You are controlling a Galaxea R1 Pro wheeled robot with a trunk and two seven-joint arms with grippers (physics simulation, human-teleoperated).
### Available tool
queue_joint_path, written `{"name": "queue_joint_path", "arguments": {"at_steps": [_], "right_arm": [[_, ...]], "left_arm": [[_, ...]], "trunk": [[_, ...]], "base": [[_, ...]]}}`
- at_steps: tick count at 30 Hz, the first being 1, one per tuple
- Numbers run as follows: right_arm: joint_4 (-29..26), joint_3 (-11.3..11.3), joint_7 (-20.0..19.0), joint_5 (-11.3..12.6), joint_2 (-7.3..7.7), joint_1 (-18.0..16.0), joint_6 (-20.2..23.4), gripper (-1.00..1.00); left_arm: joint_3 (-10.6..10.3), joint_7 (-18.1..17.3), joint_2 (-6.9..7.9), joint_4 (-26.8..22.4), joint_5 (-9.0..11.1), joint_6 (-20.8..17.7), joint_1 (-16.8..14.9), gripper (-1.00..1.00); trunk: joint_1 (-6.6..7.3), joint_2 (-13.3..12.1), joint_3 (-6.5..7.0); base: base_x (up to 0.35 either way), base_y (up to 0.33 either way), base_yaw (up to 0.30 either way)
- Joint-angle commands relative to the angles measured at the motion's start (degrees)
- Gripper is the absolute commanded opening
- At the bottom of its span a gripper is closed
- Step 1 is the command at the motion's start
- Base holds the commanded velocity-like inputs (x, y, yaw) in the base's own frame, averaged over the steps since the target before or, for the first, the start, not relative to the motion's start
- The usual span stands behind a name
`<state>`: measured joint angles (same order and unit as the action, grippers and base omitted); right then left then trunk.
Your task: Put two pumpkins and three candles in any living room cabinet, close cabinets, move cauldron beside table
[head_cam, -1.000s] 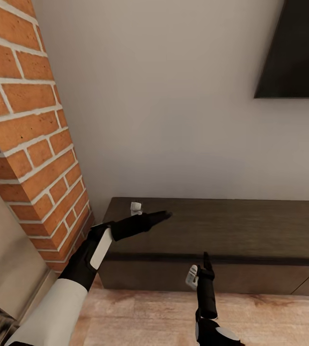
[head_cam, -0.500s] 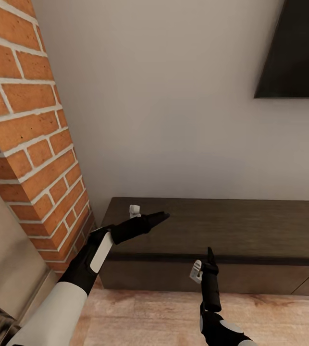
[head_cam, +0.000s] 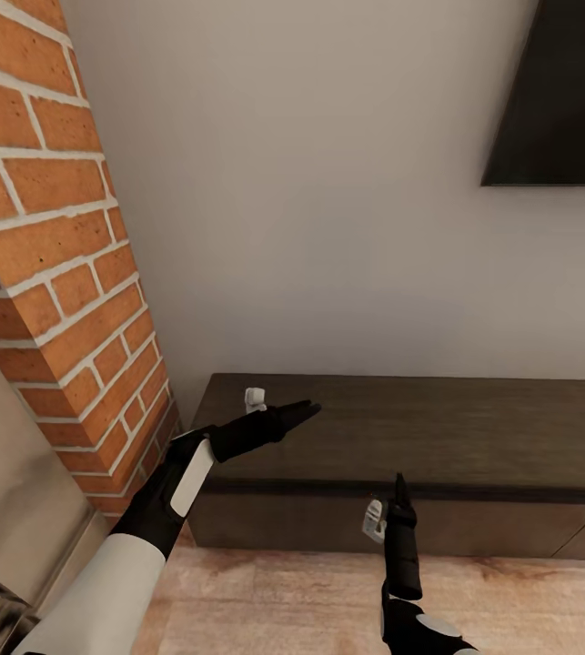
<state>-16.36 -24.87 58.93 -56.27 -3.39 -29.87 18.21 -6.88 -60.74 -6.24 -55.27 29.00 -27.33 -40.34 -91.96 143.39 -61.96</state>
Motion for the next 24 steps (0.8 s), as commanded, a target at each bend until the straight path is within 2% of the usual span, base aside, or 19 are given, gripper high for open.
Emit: {"name": "queue_joint_path", "arguments": {"at_steps": [1, 24], "right_arm": [[0.36, -0.01, 0.04, -0.05, -0.05, 0.01, 0.15, 1.0], [1.96, -0.01, 0.22, 0.11, -0.04, 0.0, 0.25, 1.0]], "left_arm": [[0.02, -0.03, 0.0, -0.01, 0.0, 0.0, 0.0, 1.0], [-0.02, -0.11, 0.0, 0.42, 0.09, 0.0, 0.0, 1.0]], "trunk": [[0.0, 0.0, 0.0], [0.0, 0.0, 0.0]], "base": [[0.0, 0.0, 0.0], [0.0, 0.0, 0.0]]}}
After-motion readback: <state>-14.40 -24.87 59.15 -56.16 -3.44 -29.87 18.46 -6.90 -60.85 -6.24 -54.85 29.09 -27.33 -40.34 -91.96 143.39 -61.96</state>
